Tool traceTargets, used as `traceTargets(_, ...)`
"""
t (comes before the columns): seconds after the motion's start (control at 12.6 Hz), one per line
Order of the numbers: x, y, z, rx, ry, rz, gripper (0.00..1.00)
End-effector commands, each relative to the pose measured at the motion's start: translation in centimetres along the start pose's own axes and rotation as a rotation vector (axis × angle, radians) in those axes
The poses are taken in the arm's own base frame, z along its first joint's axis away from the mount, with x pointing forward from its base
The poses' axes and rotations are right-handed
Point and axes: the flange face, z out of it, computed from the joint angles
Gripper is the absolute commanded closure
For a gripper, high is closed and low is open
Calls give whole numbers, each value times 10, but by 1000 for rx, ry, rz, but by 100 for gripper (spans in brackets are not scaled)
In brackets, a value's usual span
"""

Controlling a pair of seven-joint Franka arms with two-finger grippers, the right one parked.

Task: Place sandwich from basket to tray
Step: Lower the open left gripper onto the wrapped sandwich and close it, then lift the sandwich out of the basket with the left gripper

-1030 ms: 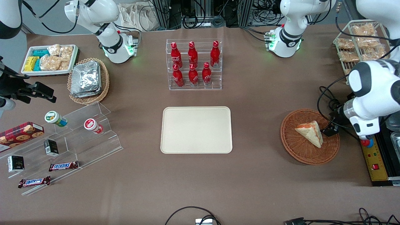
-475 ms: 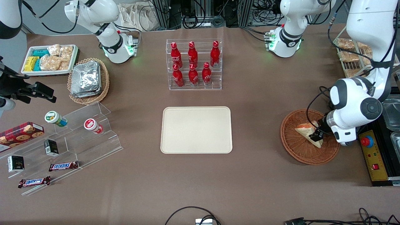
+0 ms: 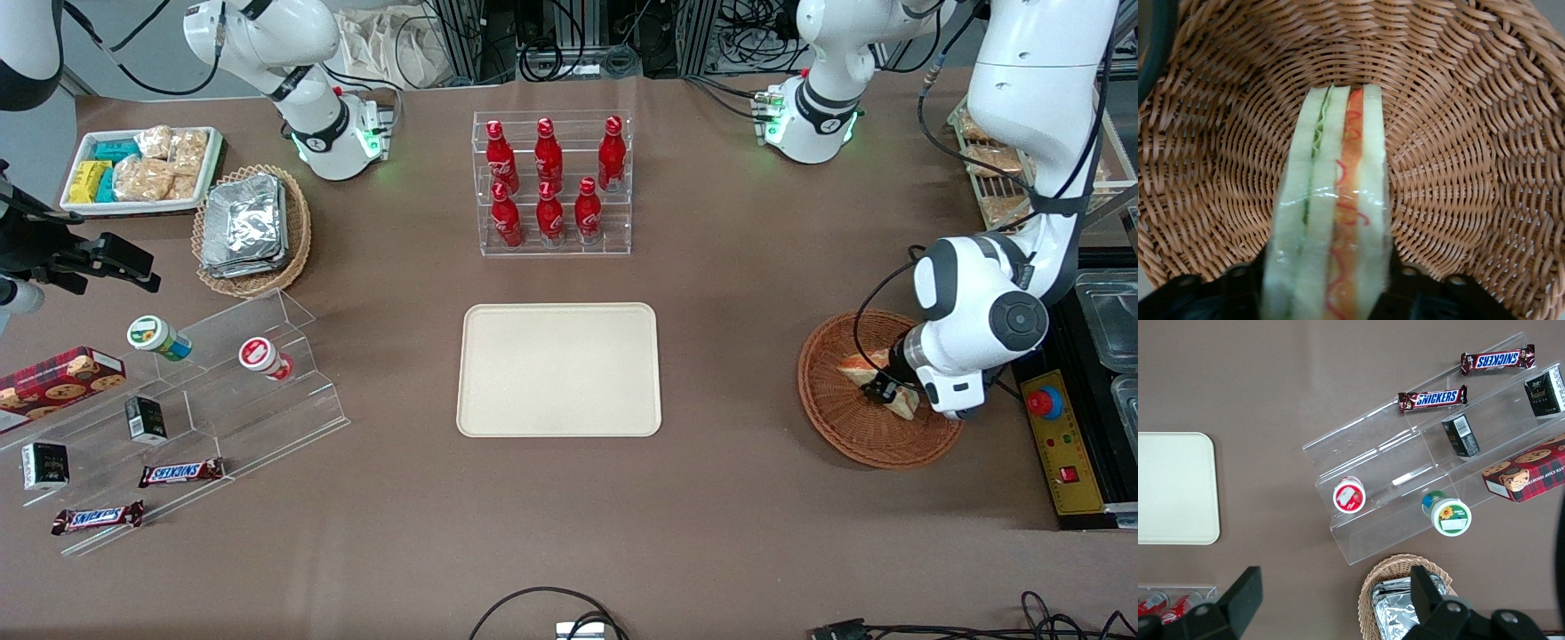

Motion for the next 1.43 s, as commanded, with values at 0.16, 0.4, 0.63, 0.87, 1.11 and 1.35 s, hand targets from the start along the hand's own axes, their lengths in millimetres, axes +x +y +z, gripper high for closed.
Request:
traceTargets(0.16, -7, 1, -30, 52, 43, 39, 100)
traceTargets(0.4, -39, 30, -99, 113, 55, 113, 100)
traceTargets(0.63, -106, 75, -171, 95, 71, 251, 100)
traceTargets(0.87, -174, 105, -198, 69, 60, 423, 100)
traceTargets(1.11, -226, 121, -200, 51, 56, 497, 100)
traceTargets(1.35, -232, 121, -199, 56, 58, 503, 100)
